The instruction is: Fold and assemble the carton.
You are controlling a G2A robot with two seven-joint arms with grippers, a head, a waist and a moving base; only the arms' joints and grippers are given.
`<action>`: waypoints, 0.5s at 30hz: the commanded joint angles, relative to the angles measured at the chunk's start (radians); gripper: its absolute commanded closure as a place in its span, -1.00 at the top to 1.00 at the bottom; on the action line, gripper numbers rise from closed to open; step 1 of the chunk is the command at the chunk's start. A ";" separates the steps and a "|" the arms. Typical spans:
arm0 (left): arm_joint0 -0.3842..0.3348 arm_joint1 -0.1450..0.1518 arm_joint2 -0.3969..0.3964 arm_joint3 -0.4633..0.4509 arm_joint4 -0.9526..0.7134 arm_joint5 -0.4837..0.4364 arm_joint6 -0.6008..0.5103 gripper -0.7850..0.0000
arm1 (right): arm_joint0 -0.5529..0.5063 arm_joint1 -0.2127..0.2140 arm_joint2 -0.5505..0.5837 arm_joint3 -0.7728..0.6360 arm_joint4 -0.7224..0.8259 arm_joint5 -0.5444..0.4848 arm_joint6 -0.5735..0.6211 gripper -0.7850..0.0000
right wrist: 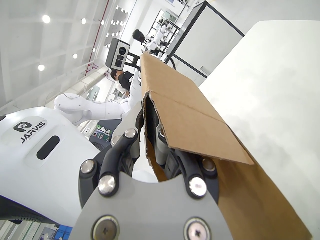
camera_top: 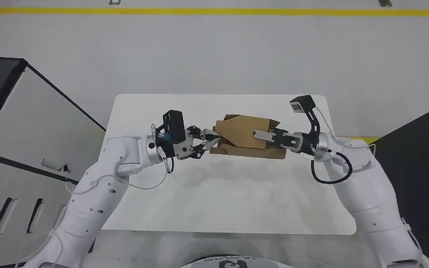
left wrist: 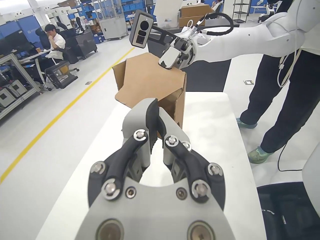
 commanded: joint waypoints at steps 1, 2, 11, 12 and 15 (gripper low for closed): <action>-0.005 -0.001 0.007 0.002 0.003 -0.003 -0.001 -1.00 | 0.003 0.000 -0.002 0.003 -0.002 0.000 -0.002 -1.00; -0.008 -0.001 0.010 0.002 0.002 -0.005 0.000 -1.00 | 0.005 0.000 -0.003 0.005 -0.002 -0.002 -0.006 -1.00; -0.018 -0.003 0.032 -0.007 0.003 -0.027 -0.004 -1.00 | 0.011 -0.001 -0.010 0.019 -0.021 -0.005 -0.044 -1.00; -0.018 -0.003 0.034 -0.009 0.003 -0.028 -0.005 -1.00 | 0.012 -0.001 -0.010 0.021 -0.025 -0.003 -0.048 -1.00; -0.021 -0.004 0.043 -0.009 0.004 -0.034 -0.010 -1.00 | 0.014 -0.001 -0.011 0.023 -0.033 0.001 -0.061 -1.00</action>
